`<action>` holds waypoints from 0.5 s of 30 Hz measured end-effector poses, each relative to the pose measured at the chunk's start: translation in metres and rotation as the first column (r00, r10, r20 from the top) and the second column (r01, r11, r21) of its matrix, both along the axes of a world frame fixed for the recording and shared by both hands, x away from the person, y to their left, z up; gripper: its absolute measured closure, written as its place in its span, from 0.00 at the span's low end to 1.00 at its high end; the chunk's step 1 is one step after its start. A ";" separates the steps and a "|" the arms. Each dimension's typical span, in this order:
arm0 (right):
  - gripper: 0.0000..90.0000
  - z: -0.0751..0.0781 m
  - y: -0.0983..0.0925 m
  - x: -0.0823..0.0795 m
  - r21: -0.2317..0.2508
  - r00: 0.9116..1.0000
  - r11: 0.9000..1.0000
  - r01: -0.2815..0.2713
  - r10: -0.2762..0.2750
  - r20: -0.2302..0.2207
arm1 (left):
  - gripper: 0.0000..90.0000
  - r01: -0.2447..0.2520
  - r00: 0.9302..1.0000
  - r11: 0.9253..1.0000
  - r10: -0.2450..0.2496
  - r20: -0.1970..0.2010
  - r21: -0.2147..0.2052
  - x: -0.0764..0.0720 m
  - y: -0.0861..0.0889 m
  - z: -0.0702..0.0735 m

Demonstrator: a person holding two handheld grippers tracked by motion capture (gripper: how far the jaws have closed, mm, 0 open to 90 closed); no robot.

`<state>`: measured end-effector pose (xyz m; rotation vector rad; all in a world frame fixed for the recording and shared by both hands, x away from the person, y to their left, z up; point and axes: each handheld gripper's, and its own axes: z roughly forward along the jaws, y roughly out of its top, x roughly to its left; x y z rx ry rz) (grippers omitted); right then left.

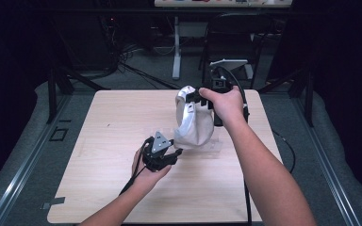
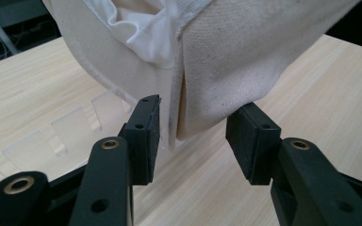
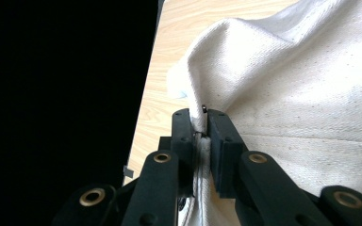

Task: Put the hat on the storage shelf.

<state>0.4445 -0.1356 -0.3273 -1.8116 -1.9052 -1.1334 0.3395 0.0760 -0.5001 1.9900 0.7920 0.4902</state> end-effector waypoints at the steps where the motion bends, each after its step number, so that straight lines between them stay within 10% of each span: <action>1: 0.91 -0.001 0.001 0.000 0.004 1.000 1.000 0.003 -0.003 -0.008 | 0.72 -0.004 1.000 1.000 0.004 0.001 0.009 0.001 -0.001 -0.002; 6: 0.91 -0.004 0.003 0.000 0.008 1.000 1.000 -0.005 0.005 -0.006 | 0.92 -0.033 0.999 0.999 0.032 0.013 0.032 0.001 0.000 -0.005; 15: 0.91 -0.019 0.005 0.000 -0.025 0.999 1.000 -0.015 0.014 -0.036 | 0.95 -0.065 0.993 0.997 0.070 -0.099 0.052 0.007 0.004 -0.017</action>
